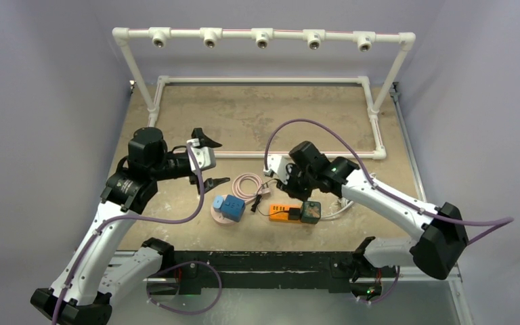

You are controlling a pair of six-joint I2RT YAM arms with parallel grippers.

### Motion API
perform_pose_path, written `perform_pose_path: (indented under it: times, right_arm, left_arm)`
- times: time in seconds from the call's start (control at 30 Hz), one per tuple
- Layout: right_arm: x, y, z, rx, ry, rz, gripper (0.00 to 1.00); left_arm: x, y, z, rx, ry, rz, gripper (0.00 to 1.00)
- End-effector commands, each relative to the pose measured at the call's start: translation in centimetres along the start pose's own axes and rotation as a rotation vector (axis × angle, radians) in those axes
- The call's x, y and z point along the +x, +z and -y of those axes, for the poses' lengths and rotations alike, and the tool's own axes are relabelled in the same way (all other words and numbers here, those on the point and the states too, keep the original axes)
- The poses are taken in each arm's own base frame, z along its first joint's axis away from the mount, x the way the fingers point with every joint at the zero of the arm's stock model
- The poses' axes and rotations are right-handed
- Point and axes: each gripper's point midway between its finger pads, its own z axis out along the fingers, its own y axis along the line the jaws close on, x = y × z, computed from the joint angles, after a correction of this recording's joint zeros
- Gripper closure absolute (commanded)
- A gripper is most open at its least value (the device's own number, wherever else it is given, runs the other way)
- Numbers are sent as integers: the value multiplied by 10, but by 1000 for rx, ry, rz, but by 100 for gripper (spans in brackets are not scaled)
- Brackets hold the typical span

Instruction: Insert the plug

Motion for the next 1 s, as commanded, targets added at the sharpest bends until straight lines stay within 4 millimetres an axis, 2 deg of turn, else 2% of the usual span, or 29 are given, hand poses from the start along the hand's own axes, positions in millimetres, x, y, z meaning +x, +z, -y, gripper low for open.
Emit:
perform_pose_path:
  times: [0.0,0.07,0.13,0.17,0.27,0.4,0.53,0.57,0.6,0.8,0.97]
  right_arm:
    - [-81,-55,65,306,62,305,68]
    - [-90,-65,86,397,125,366,61]
    - [-84,-64,106,481,191,366,43]
    - [-75,-58,112,503,228,345,36]
    - [-43,-44,137,574,364,264,23]
    - [-1,-21,156,617,548,179,15]
    - [17,-1,154,550,692,148,10]
    - [19,4,153,526,727,147,3]
    - [22,7,152,508,762,140,1]
    - [31,30,134,394,960,59,1]
    - [40,32,119,389,1095,60,1]
  left_arm:
    - [-17,-1,-15,-46,21,26,8]
    - [-16,0,-17,-49,22,26,8]
    - [-16,1,-17,-51,17,26,7]
    - [-16,1,-18,-54,12,26,7]
    - [-14,1,-17,-53,-1,22,6]
    - [-12,1,-15,-48,-6,15,6]
    - [-12,-1,-14,-49,1,14,6]
    - [-13,-1,-14,-48,2,16,5]
    - [-13,-1,-14,-47,5,18,5]
    - [-16,-1,-11,-34,9,29,5]
    - [-17,-4,-9,-28,27,24,5]
